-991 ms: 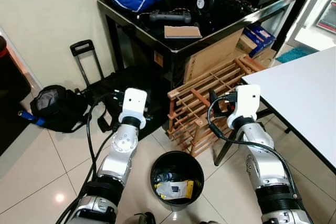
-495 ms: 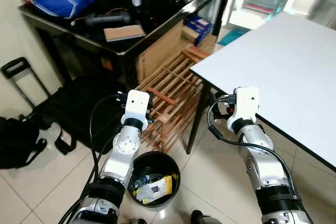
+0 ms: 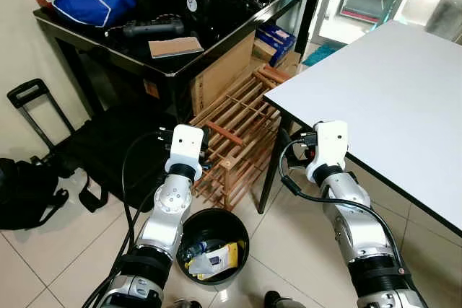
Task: Picking trash to rubbish bin
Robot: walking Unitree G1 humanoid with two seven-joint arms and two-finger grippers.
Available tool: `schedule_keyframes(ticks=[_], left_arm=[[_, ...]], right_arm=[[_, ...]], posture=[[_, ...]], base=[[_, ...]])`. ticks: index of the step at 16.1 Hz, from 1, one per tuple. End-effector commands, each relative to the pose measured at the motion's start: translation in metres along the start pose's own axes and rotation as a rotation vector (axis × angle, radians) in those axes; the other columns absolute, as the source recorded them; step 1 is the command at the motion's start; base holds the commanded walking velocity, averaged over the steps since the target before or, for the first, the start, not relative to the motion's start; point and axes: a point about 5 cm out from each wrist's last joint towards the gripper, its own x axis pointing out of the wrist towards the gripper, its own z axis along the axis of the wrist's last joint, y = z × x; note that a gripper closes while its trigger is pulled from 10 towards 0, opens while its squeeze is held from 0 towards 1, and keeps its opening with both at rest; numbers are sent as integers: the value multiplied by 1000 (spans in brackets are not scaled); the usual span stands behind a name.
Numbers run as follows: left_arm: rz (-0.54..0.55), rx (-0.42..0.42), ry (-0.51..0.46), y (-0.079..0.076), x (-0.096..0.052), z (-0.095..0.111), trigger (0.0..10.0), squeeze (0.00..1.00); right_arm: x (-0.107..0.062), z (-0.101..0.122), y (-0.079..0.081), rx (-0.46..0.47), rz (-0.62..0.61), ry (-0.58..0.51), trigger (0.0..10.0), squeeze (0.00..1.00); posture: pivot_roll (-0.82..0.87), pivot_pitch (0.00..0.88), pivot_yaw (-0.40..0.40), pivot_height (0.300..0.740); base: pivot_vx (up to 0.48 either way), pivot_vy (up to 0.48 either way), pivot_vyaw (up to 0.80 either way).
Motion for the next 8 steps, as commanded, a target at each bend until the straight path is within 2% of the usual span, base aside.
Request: schedule_keyframes(ticks=[1,3,8], left_arm=[[17,-6,3,2,-1,0,10000,0],[19,-12,4,1,-1,0,10000,0],[20,-15,2,1,-1,1,10000,0]], right_arm=[[-1,-3,0,0,1,16,10000,0],[-1,-3,-1,0,0,21,10000,0],[-2,-5,1,4,12,29,10000,0]], posture=[[-69,96,28,740],[-70,97,25,740],[-70,97,25,740]], base=[[0,0,0],[0,0,0],[-266,0,0]])
